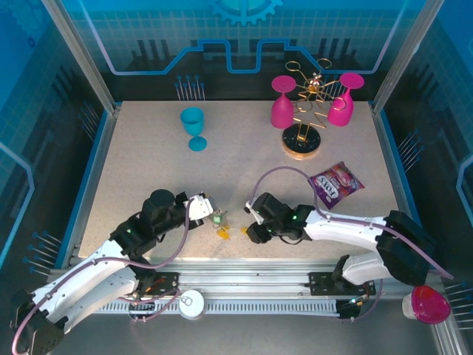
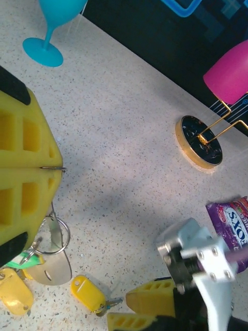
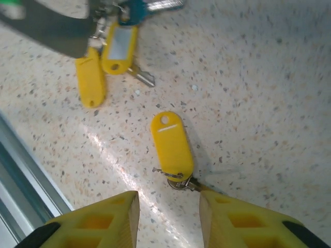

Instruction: Put the keys on the keyring

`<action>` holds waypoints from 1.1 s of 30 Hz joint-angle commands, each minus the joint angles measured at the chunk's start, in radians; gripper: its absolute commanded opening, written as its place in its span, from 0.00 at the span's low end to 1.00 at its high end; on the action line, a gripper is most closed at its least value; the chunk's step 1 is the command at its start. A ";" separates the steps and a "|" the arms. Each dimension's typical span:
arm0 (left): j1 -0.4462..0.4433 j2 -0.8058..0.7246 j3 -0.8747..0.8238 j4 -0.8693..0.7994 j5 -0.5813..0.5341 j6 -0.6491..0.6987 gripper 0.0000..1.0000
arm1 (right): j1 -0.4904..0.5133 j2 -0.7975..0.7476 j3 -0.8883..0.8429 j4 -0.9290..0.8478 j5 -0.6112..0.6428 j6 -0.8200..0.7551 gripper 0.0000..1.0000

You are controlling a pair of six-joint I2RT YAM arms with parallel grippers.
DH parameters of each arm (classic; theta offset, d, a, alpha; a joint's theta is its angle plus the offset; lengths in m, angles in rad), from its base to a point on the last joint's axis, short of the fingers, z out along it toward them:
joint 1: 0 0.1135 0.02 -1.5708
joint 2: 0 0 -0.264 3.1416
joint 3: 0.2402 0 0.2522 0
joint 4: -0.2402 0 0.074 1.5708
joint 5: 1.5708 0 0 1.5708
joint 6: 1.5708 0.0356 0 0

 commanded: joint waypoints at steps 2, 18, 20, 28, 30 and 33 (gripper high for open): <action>0.010 0.004 -0.023 0.073 0.001 -0.022 0.00 | -0.010 -0.122 0.010 0.029 -0.058 -0.559 0.37; 0.023 -0.007 -0.058 0.137 0.040 -0.028 0.00 | -0.207 0.085 0.075 -0.147 -0.307 -1.365 0.39; 0.023 -0.007 -0.057 0.140 0.037 -0.026 0.00 | -0.205 0.127 0.096 -0.142 -0.336 -1.378 0.39; 0.029 -0.004 -0.062 0.154 0.046 -0.026 0.00 | -0.202 0.256 0.163 -0.130 -0.368 -1.417 0.38; 0.030 -0.002 -0.062 0.156 0.048 -0.025 0.00 | -0.197 0.280 0.177 -0.139 -0.361 -1.428 0.38; 0.032 -0.002 -0.064 0.159 0.051 -0.027 0.00 | -0.192 0.301 0.190 -0.143 -0.372 -1.434 0.37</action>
